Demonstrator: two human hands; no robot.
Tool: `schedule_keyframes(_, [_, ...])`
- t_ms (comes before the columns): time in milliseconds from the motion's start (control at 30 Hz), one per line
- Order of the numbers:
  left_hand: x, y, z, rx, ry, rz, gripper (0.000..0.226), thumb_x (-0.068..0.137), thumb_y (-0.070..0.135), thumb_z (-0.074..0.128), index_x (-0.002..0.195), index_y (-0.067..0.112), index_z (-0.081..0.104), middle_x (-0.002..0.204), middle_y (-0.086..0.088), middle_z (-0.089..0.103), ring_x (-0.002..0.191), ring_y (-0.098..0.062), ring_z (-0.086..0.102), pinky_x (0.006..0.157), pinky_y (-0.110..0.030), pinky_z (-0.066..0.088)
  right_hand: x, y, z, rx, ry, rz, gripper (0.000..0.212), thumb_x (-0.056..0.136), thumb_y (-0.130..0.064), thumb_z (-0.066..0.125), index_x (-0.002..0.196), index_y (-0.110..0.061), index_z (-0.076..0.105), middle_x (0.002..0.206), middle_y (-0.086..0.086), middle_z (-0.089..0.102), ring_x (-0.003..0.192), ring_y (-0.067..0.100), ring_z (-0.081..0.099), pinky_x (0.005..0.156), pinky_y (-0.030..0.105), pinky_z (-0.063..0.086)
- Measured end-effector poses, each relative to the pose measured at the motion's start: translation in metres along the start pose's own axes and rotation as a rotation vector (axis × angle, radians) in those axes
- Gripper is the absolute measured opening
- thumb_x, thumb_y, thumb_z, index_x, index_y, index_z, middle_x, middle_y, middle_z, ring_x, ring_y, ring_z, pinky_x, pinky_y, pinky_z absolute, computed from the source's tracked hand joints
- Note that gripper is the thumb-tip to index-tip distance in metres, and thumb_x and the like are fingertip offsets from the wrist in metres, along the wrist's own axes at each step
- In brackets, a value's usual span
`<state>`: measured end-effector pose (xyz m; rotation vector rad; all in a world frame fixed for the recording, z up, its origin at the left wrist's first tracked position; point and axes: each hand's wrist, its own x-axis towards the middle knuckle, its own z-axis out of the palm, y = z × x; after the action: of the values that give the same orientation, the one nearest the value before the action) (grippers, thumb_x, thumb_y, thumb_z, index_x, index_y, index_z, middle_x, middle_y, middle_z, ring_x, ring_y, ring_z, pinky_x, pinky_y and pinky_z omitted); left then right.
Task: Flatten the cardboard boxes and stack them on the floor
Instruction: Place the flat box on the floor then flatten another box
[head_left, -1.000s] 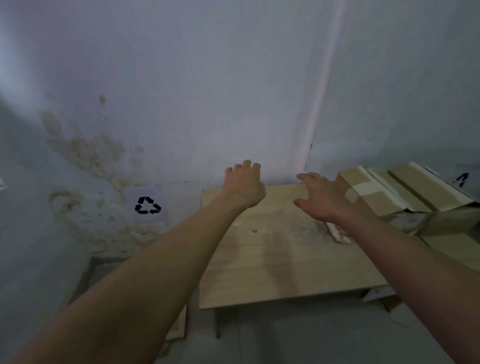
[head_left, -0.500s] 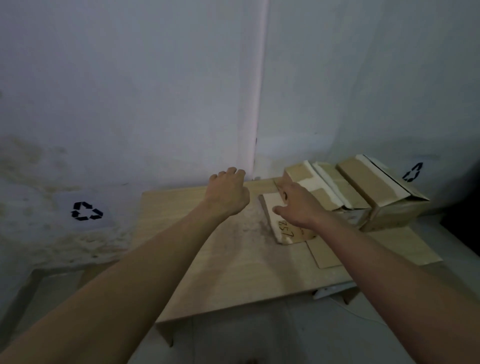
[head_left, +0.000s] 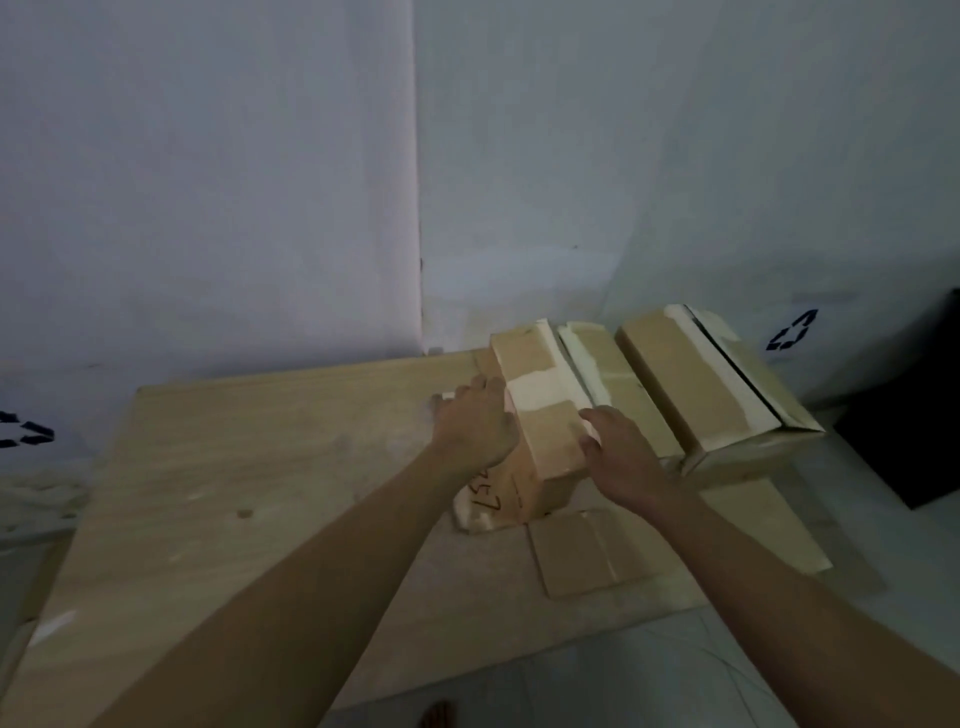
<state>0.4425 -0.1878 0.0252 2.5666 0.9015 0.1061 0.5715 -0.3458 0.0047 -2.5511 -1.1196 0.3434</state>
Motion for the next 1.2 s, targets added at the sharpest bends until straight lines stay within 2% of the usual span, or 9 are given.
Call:
schedule_keyframes(167, [0.038,0.030,0.037,0.018,-0.045,-0.074,0.050,0.095,0.030,0.045,0.143,0.017,0.037,0.148,-0.009,0.034,0.126,-0.032,0.043,0.106,-0.046,0.030,0.042,0.061,-0.003,0.012,-0.069,0.064,0.054,0.098,-0.032,0.057,0.147,-0.014,0.042,0.158,0.014,0.031,0.146,0.032,0.026,0.117,0.042,0.028])
schedule_keyframes(267, [0.054,0.047,0.058,-0.026,-0.042,-0.155,0.057,0.095,0.032,0.046,0.148,0.021,0.029,0.158,-0.010,0.018,0.138,-0.031,0.032,0.112,-0.047,0.024,0.076,0.088,-0.008,-0.014,-0.122,0.032,0.061,0.091,-0.046,0.061,0.141,-0.016,0.045,0.152,0.012,0.037,0.140,0.033,0.033,0.113,0.045,0.034])
schedule_keyframes(367, [0.072,0.058,0.086,-0.111,-0.106,-0.240,0.061,0.093,0.035,0.048,0.148,0.021,0.026,0.162,-0.013,0.006,0.141,-0.036,0.026,0.107,-0.048,0.037,0.103,0.109,-0.008,0.011,-0.172,0.041,0.068,0.086,-0.050,0.065,0.142,-0.019,0.042,0.154,0.011,0.031,0.141,0.033,0.028,0.113,0.047,0.032])
schedule_keyframes(500, [0.079,0.068,0.121,-0.157,-0.091,-0.340,0.063,0.092,0.039,0.052,0.145,0.018,0.023,0.161,-0.015,-0.002,0.132,-0.045,0.036,0.100,-0.047,0.042,0.121,0.135,0.002,0.034,-0.255,0.037,0.101,0.074,-0.061,0.074,0.153,-0.025,0.023,0.163,0.012,0.011,0.149,0.035,0.016,0.118,0.050,0.026])
schedule_keyframes(600, [0.075,0.074,0.138,-0.249,-0.017,-0.430,0.073,0.093,0.042,0.055,0.152,0.024,0.017,0.163,-0.008,-0.015,0.138,-0.042,0.032,0.105,-0.047,0.040,0.126,0.143,0.004,0.198,-0.258,0.145,0.120,0.063,-0.060,0.085,0.153,-0.034,0.010,0.157,0.013,0.022,0.136,0.037,0.040,0.107,0.047,0.043])
schedule_keyframes(733, [0.072,0.078,0.146,-0.429,0.067,-0.543,0.074,0.089,0.047,0.061,0.150,0.039,0.020,0.160,-0.016,0.012,0.133,-0.039,0.043,0.104,-0.044,0.043,0.124,0.155,0.002,0.303,-0.278,0.178,0.140,0.053,-0.067,0.086,0.157,-0.030,0.000,0.153,0.008,0.042,0.131,0.032,0.051,0.103,0.044,0.047])
schedule_keyframes(833, [0.068,0.074,0.140,-0.443,0.098,-0.568,0.072,0.089,0.045,0.062,0.149,0.037,0.023,0.146,-0.013,0.032,0.119,-0.036,0.053,0.097,-0.040,0.044,0.127,0.160,0.001,0.367,-0.268,0.231,0.127,0.042,-0.075,0.085,0.147,-0.021,0.039,0.141,0.001,0.057,0.124,0.024,0.058,0.100,0.040,0.051])
schedule_keyframes(933, [0.058,0.062,0.132,-0.397,0.144,-0.608,0.071,0.088,0.045,0.063,0.148,0.039,0.026,0.144,-0.012,0.037,0.116,-0.036,0.055,0.097,-0.043,0.045,0.125,0.151,0.005,0.433,-0.336,0.171,0.102,0.042,-0.071,0.087,0.128,-0.026,0.057,0.121,-0.010,0.065,0.109,0.015,0.063,0.091,0.039,0.056])
schedule_keyframes(1200, [0.028,0.013,0.102,-0.313,0.186,-0.642,0.068,0.089,0.042,0.065,0.149,0.032,0.032,0.145,-0.015,0.040,0.121,-0.036,0.052,0.101,-0.042,0.042,0.109,0.099,0.031,0.508,-0.374,0.103,0.105,0.038,-0.076,0.085,0.128,-0.031,0.058,0.121,-0.011,0.066,0.108,0.013,0.063,0.090,0.038,0.057])
